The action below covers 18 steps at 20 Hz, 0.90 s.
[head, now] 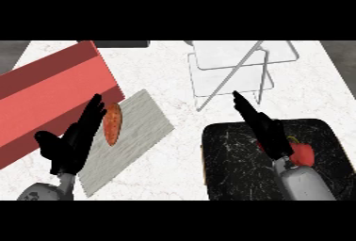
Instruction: Pick the tomato from the tray and place it in the tiered shelf
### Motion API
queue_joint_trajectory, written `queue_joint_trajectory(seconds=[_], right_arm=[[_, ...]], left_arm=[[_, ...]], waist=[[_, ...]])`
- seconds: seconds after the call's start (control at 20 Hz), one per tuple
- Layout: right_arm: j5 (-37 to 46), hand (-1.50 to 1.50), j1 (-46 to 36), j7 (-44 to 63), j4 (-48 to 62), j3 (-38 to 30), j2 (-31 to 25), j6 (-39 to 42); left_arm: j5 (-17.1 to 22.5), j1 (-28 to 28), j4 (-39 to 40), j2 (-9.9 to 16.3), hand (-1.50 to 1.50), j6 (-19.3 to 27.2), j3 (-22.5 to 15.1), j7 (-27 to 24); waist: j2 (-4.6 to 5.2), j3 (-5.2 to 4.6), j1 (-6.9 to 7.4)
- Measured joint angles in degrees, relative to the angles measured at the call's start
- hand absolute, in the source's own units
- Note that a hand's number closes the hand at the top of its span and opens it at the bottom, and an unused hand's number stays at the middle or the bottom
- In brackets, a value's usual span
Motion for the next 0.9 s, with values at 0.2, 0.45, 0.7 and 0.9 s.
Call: queue_joint_trajectory(seconds=[0.2, 0.45, 0.7, 0.9], right_arm=[[-5.67, -1.50, -3.49, -2.15, 1.69, -5.96, -4.83, 8.35], [-14.77, 1.50, -5.42, -3.16, 5.19, -13.53, -6.53, 13.13], [-2.93, -1.50, -5.05, -13.69, 12.25, -18.15, -12.09, 4.27], [-5.20, -1.50, -6.01, -25.26, 21.72, -24.44, -11.35, 4.20]], left_arm=[[-3.29, -1.54, 0.58, -0.06, 0.00, -0.05, -0.08, -1.77], [-5.79, -3.66, 1.27, 0.90, 0.00, -0.10, -0.38, -2.91], [-7.66, -4.84, 2.80, 0.15, 0.00, -0.32, -1.78, -3.86], [-8.36, -6.40, 5.68, -0.84, 0.00, -1.36, -1.79, -5.30]], waist=[[0.57, 0.41, 0.47], [1.46, 1.03, -0.40], [1.63, 0.80, 0.32], [1.58, 0.81, 1.00]])
